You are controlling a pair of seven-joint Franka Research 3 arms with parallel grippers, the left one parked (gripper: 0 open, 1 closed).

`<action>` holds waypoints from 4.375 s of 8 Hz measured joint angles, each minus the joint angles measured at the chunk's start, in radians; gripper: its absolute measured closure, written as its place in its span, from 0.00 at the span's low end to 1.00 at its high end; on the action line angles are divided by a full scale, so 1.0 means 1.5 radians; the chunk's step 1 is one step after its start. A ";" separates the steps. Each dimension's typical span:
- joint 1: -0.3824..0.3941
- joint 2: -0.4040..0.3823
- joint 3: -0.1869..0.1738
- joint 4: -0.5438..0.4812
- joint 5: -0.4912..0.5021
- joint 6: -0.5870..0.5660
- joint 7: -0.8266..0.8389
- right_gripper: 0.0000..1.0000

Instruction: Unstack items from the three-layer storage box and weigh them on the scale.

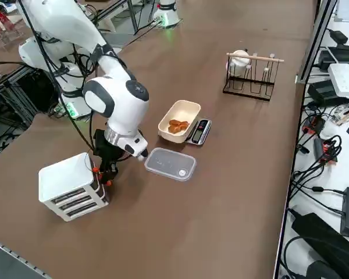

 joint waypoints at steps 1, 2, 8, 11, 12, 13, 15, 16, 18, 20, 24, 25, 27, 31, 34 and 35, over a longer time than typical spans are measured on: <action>-0.001 0.000 0.000 -0.002 -0.003 0.006 0.000 0.51; -0.003 0.001 0.000 -0.004 -0.008 0.013 0.000 0.52; -0.005 0.001 0.001 -0.006 -0.011 0.022 0.002 0.86; -0.005 0.001 0.002 -0.006 -0.011 0.022 0.005 0.87; -0.005 0.001 0.002 -0.006 -0.011 0.021 0.008 0.87; -0.005 0.001 0.003 -0.006 -0.011 0.021 0.012 0.87; -0.004 0.001 0.006 -0.006 -0.012 0.021 0.020 0.87; -0.001 0.001 0.009 -0.006 -0.012 0.021 0.024 0.88; 0.024 0.000 0.014 -0.006 -0.012 0.021 0.052 0.88; 0.048 0.000 0.024 -0.003 -0.003 0.021 0.067 0.88; 0.074 0.001 0.031 0.005 0.031 0.019 0.073 0.88; 0.074 0.002 0.031 0.007 0.034 0.019 0.073 0.88; 0.077 0.005 0.031 0.013 0.036 0.018 0.073 0.88; 0.079 0.006 0.031 0.021 0.042 0.017 0.073 0.88; 0.083 0.007 0.031 0.025 0.057 0.011 0.073 0.88; 0.084 0.007 0.031 0.025 0.057 0.010 0.073 0.88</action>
